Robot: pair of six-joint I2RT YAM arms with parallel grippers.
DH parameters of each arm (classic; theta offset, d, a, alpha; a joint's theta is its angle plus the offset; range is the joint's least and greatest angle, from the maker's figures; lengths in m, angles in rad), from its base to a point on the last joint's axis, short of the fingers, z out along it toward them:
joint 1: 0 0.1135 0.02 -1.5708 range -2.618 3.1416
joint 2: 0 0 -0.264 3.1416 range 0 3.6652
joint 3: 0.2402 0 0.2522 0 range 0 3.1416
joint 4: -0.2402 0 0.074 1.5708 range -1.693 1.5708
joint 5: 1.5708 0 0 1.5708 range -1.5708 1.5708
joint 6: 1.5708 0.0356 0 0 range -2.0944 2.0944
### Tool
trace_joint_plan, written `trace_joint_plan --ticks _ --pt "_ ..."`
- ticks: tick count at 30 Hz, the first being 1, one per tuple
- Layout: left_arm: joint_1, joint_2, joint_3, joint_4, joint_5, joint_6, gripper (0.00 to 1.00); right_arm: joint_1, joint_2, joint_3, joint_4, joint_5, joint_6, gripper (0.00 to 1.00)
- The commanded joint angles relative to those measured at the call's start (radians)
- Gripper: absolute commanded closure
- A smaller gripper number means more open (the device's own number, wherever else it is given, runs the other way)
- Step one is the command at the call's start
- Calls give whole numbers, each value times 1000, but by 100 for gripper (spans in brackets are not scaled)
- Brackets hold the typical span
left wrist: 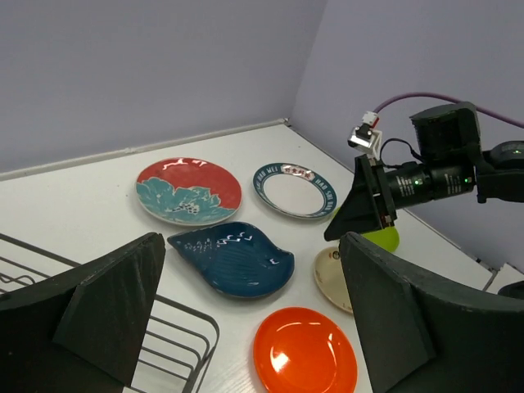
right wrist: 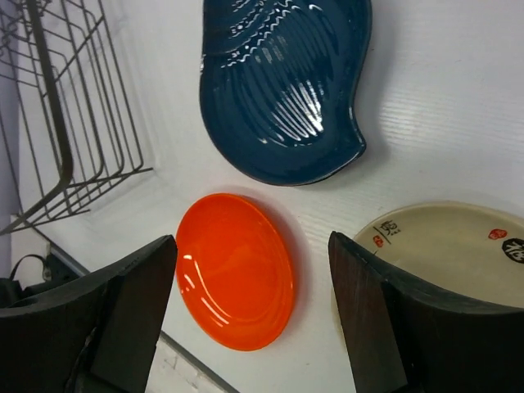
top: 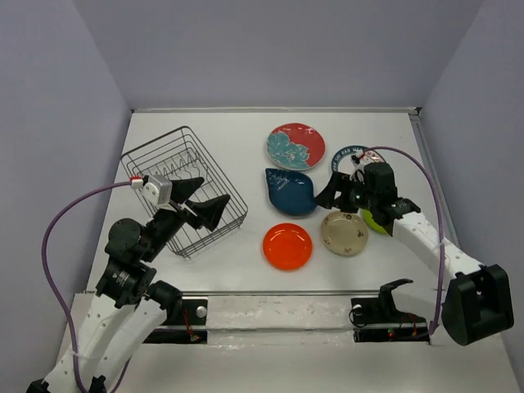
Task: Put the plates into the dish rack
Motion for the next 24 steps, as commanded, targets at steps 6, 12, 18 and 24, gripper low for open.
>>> trace_joint_plan --ticks 6,12,18,24 --pt "7 -10 25 26 14 31 1 7 145 79 108 184 -105 20" --pt "7 -21 25 29 20 28 1 7 277 127 133 161 -154 27" --pt "7 -19 24 28 -2 19 1 7 418 177 160 84 -188 26" --pt "7 -4 24 29 -74 -24 1 7 524 193 234 8 -179 27"
